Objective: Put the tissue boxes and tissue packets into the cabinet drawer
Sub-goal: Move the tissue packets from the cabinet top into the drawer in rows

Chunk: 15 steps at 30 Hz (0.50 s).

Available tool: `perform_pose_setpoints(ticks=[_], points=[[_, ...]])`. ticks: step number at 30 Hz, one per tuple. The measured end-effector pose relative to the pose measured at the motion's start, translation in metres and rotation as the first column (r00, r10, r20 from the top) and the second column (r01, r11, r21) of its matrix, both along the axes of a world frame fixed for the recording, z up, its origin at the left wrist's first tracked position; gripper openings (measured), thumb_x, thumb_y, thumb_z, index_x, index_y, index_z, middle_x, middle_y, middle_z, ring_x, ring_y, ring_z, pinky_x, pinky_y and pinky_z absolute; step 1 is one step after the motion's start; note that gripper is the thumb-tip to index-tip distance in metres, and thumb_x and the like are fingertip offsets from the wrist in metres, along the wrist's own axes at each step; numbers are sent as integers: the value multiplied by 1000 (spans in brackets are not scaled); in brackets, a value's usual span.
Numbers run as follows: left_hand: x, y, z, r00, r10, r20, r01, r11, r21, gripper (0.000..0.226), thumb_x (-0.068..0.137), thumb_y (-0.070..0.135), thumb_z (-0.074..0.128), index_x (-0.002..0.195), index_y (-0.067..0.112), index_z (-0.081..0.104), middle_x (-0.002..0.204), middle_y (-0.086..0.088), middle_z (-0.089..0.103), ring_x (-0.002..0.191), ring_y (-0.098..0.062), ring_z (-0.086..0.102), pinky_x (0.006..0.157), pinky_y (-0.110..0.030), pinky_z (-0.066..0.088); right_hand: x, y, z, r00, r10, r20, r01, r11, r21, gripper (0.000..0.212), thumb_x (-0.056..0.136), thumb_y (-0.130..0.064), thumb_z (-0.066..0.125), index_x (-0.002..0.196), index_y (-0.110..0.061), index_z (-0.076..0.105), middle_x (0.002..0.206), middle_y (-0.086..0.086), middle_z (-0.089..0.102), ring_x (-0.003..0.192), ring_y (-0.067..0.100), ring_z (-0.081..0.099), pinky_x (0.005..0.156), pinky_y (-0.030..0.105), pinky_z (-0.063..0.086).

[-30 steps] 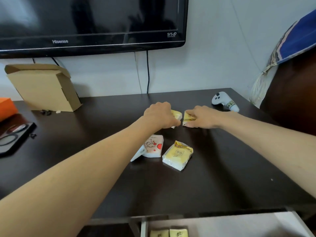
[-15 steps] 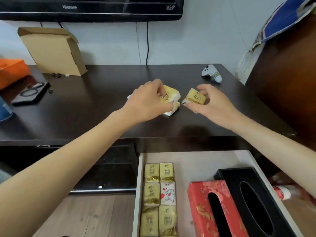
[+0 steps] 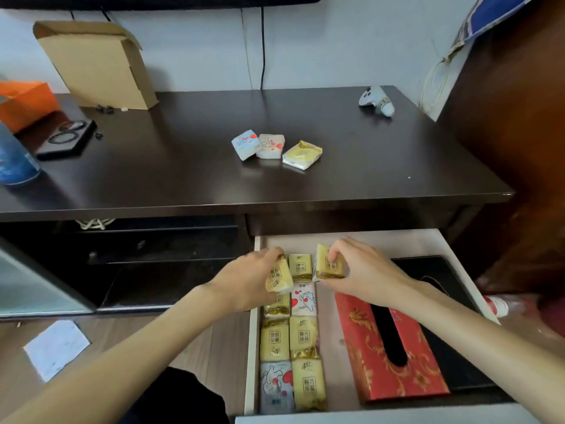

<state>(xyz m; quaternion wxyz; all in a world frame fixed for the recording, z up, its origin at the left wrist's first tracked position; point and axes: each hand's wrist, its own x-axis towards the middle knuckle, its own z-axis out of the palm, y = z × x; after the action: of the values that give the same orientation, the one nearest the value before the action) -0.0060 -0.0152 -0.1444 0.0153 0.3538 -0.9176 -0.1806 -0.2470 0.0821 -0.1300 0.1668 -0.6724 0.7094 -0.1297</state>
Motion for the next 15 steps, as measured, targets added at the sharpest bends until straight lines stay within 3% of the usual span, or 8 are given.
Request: perform_pose_setpoints(ticks=[3, 7, 12, 15], points=[[-13, -19, -29, 989, -54, 140, 66, 994, -84, 80, 79, 32, 75, 146, 20, 33, 137, -1, 53, 121, -24, 54, 96, -39, 50, 4, -20, -24, 999, 11, -52, -8, 999, 51, 35, 78, -59, 74, 91, -35, 51, 97, -18, 47, 85, 4, 51, 62, 24, 38], [-33, -39, -46, 971, -115, 209, 156, 969, -191, 73, 79, 28, 73, 143, 16, 39, 137, -4, 52, 120, -27, 55, 98, -37, 46, 12, -48, -50, 999, 3, -52, 2, 996, 93, 34, 78, -45, 78, 98, -28, 56, 108, -11, 51, 98, 15, 54, 76, 33, 46], [-41, -56, -57, 960, -116, 256, 174, 961, -216, 75, 81, 28, 72, 145, 13, 38, 143, -7, 47, 128, -27, 49, 107, -38, 38, 18, -74, -70, 999, -29, -37, 32, 996, 84, 49, 76, -40, 82, 113, -22, 55, 119, -5, 54, 105, 18, 57, 74, 30, 39], [-39, -62, -62, 955, -118, 272, 185, 954, -235, 76, 83, 30, 69, 148, 12, 34, 148, -7, 44, 134, -26, 44, 113, -37, 28, 18, -82, -77, 999, -53, -10, 53, 995, 83, 60, 77, -34, 85, 125, -22, 53, 131, -4, 55, 116, 20, 58, 84, 32, 48]])
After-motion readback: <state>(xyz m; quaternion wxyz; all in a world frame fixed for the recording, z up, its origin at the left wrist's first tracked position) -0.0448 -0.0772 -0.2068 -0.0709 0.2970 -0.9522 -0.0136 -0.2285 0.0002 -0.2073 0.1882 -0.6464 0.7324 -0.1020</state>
